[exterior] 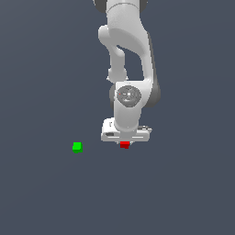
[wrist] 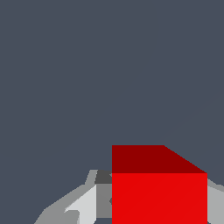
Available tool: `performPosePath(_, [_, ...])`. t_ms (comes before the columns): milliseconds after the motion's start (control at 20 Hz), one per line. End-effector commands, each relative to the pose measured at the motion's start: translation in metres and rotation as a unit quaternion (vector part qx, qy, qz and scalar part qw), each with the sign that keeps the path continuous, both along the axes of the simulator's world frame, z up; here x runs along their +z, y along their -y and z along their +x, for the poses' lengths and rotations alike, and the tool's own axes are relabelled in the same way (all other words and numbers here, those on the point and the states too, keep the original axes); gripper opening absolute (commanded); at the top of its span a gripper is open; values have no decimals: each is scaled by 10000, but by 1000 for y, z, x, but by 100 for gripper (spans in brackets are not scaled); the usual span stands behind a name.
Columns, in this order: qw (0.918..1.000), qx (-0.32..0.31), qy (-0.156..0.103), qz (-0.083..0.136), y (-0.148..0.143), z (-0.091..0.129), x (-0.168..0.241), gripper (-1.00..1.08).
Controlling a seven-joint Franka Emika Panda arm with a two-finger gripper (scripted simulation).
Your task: Stack the red cube on top of the green cube.
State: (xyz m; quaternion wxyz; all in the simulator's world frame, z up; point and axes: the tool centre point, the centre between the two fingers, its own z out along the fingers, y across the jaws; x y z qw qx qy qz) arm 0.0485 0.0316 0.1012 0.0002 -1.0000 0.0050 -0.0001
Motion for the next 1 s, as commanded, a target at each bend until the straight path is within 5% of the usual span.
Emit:
performPosePath(0, [10000,-6,3,-2,33,-3,-5,-100])
performPosePath(550, [10000,-7,1,-4,169,-11,-28,-100])
performPosePath(950, [10000,-7,1,-4,228,-12,-38,-100])
